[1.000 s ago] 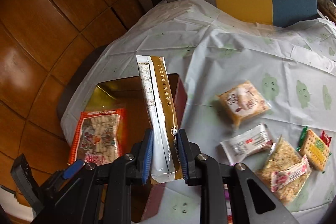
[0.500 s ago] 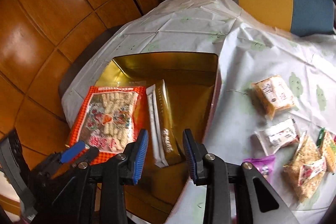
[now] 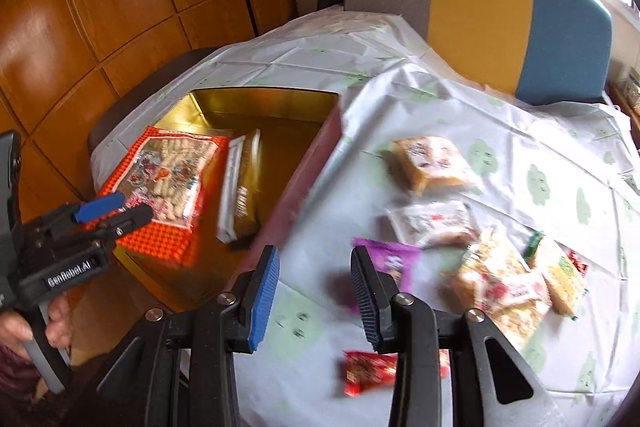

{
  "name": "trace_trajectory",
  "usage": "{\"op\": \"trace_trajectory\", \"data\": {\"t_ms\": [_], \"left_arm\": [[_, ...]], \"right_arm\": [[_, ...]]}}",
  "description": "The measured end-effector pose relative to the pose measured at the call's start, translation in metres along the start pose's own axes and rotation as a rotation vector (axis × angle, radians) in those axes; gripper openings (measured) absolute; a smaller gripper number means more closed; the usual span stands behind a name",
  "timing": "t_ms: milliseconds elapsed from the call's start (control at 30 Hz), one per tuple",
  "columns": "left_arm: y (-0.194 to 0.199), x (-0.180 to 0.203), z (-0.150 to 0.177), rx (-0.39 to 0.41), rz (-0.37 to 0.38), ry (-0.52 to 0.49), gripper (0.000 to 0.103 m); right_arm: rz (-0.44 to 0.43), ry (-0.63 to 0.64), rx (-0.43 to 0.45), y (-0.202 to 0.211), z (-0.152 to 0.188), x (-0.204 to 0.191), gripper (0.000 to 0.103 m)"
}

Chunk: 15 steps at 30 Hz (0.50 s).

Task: Organize snacks
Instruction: 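Lower the stick packet into the tin with the right tool while the left releases the bag, then grasp the red candy bar with the left tool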

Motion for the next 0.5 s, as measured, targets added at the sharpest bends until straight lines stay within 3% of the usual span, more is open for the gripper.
{"op": "trace_trajectory", "data": {"t_ms": [133,500], "left_arm": [[-0.002,0.016,-0.001,-0.007,0.028,-0.028,0.060],[-0.005,0.065,0.001,-0.027,0.091,-0.126,0.060]], "right_arm": [[0.095,0.024,-0.012,0.017,0.011,0.031,0.038],[0.324,-0.087,-0.010,0.063,0.026,0.133,0.038]]}}
Point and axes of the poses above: each gripper's, at about its wrist camera, not at the fingertips, and y roughly against the way its jaws point, x to its right, z to its underside, the point moved 2 cm from there along -y, roughly the way its jaws point, and after that the axes turned 15 degrees about x, right-handed, at the moved point
